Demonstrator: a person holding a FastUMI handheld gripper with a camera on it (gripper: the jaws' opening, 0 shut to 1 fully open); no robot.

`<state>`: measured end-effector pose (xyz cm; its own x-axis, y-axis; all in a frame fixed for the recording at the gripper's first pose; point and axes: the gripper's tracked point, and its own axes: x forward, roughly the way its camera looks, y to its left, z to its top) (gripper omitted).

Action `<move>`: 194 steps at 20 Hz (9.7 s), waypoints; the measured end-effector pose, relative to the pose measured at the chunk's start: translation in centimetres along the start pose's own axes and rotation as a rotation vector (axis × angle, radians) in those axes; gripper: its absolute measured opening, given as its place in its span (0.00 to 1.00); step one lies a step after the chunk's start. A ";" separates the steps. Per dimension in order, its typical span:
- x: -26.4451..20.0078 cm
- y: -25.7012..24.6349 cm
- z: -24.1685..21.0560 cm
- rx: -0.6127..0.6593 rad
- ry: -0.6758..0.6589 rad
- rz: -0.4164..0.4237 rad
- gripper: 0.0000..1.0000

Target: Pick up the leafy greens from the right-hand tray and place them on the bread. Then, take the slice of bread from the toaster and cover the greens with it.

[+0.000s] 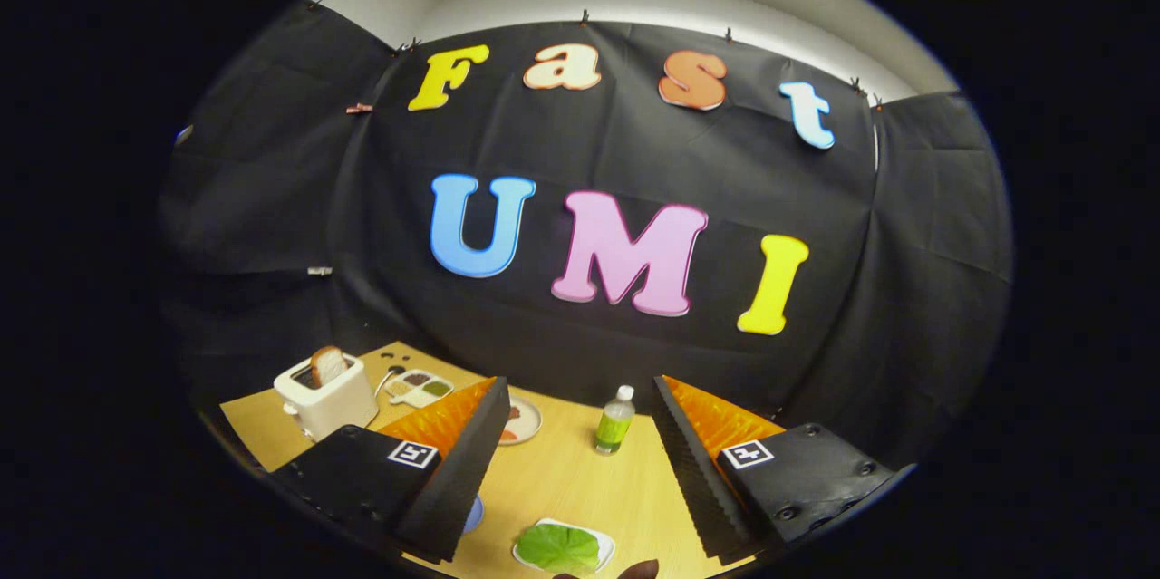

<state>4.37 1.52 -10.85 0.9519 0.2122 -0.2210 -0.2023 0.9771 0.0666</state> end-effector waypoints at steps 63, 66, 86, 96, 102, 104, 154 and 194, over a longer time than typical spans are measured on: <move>7.9 22.4 -22.4 0.117 0.665 0.389 0.09; 8.5 22.3 -22.6 0.118 0.669 0.362 0.33; 12.8 36.5 -4.0 0.136 0.419 0.530 0.62; 20.4 47.0 -4.4 0.044 0.450 0.482 0.73; 23.3 48.8 -7.4 0.013 0.519 0.409 0.73; 23.9 49.0 -8.4 -0.013 0.541 0.388 0.73; 8.4 21.5 -13.0 0.561 0.421 0.120 0.12; 3.9 10.7 -11.4 0.236 0.215 -0.017 0.99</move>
<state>3.32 13.00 -22.05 0.8793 0.2198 -0.4224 -0.1041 0.9544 0.2799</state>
